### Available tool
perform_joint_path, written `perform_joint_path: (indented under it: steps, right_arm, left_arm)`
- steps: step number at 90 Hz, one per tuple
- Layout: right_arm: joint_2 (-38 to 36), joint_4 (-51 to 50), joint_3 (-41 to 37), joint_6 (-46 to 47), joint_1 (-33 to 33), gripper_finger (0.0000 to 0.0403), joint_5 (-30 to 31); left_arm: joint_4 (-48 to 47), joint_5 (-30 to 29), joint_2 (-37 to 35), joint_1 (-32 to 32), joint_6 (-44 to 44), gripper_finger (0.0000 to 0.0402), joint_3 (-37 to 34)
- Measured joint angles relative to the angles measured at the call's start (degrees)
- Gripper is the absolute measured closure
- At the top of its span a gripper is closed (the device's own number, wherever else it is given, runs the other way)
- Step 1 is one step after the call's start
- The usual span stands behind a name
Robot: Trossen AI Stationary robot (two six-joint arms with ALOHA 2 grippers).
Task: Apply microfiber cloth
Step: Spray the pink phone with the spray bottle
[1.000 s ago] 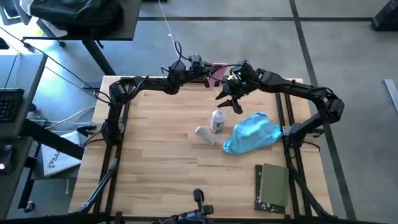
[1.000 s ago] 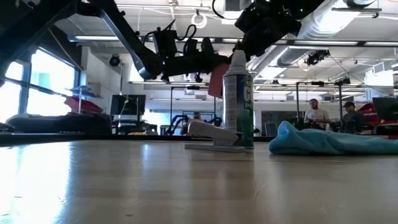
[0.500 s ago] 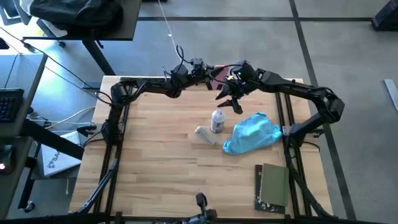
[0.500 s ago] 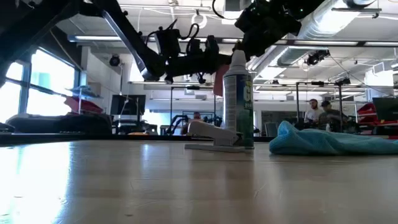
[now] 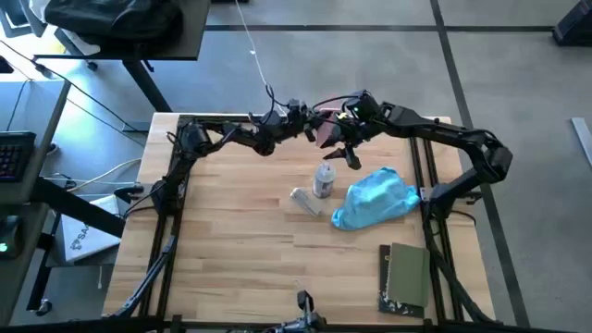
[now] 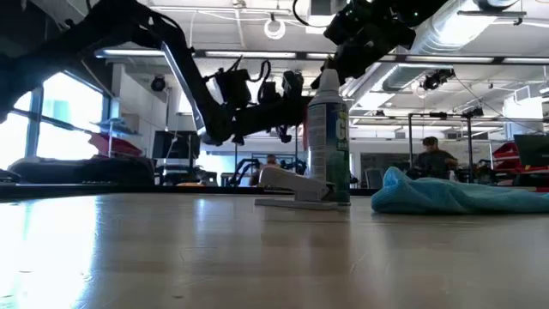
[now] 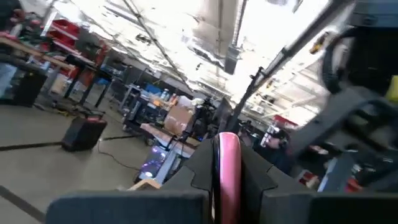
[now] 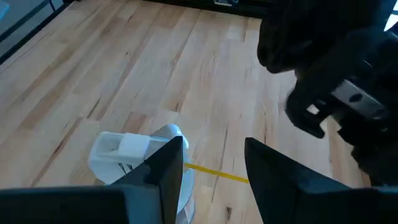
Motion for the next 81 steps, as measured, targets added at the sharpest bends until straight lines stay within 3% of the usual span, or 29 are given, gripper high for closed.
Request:
perform_joint_path:
  steps: [55, 81]
  right_arm:
    - [0.0, -0.1, 0.0, 0.4, 0.0, 0.0261, 0.0]
    - [0.0, 0.0, 0.0, 0.5, 0.0, 0.0261, 0.0]
  left_arm:
    - [8.8, -0.3, -0.2, 6.0, -10.0, 0.0392, 0.0]
    - [5.8, -3.9, -0.3, 4.9, -6.6, 0.0392, 0.0]
